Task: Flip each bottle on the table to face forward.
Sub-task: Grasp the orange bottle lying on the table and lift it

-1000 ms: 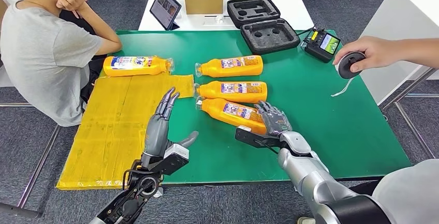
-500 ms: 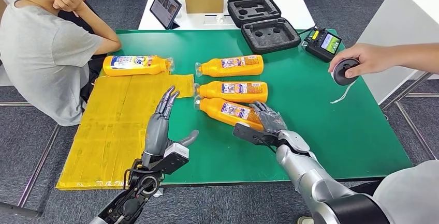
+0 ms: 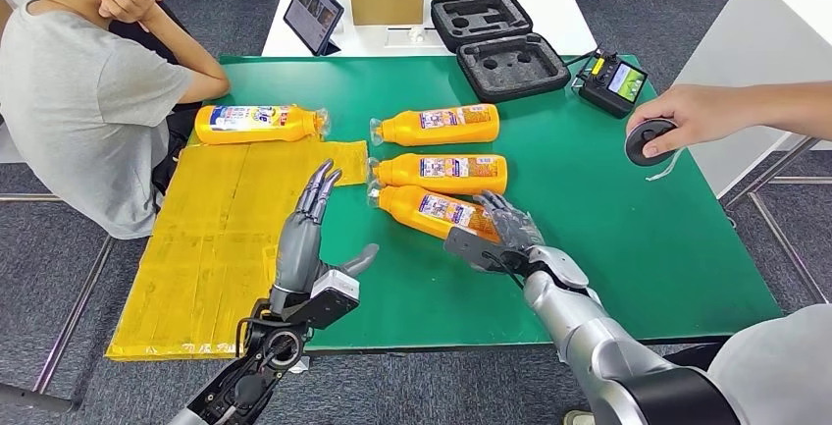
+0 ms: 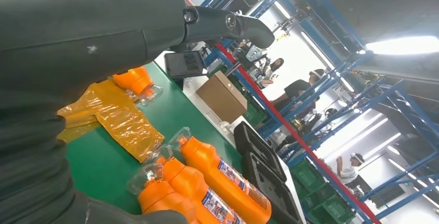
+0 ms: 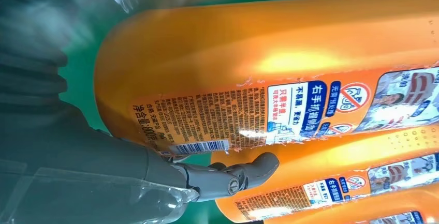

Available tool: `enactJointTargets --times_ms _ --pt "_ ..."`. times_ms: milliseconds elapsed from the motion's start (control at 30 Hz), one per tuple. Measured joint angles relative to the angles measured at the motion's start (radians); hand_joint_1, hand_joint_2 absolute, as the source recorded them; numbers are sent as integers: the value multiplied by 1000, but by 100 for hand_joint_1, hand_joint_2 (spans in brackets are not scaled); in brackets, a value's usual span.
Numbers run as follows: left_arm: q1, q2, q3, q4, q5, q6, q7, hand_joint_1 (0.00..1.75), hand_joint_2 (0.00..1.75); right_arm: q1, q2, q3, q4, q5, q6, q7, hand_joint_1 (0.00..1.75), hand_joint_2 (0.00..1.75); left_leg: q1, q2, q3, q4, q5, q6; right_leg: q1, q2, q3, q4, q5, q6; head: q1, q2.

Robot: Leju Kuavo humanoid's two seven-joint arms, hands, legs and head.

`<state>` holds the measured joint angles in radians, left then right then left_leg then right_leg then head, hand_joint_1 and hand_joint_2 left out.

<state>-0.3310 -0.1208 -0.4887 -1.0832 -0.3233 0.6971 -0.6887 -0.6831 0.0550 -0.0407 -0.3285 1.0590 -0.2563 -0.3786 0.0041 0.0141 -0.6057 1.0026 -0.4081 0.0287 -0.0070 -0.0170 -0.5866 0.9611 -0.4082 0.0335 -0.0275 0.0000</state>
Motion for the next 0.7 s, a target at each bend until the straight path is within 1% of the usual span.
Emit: enactJointTargets --times_ms 33,167,267,333,700 --pt "-2 0 0 2 3 0 -1 0 175 -1 0 0 1 3 5 13 3 175 0 0 0 0 0 0 0 0 0 0 0 0 0 0" --pt "-8 -1 0 12 18 -5 -5 0 175 -10 -4 1 5 42 35 98 172 175 0 1 0 0 0 0 0 0 0 0 0 0 0 0" --pt "-10 -3 -2 19 32 -8 -7 0 175 -18 -6 5 7 71 65 158 175 175 0 2 1 0 0 0 0 1 0 0 0 0 0 0" --pt "-10 -3 -2 21 39 -8 -8 0 175 -24 -7 6 7 73 85 177 175 175 0 2 2 0 0 0 0 1 1 0 0 0 0 0" --pt "-12 -3 -4 23 46 -9 -10 0 175 -35 -8 7 9 76 103 195 175 175 0 1 2 0 0 0 0 1 1 0 0 0 0 0"
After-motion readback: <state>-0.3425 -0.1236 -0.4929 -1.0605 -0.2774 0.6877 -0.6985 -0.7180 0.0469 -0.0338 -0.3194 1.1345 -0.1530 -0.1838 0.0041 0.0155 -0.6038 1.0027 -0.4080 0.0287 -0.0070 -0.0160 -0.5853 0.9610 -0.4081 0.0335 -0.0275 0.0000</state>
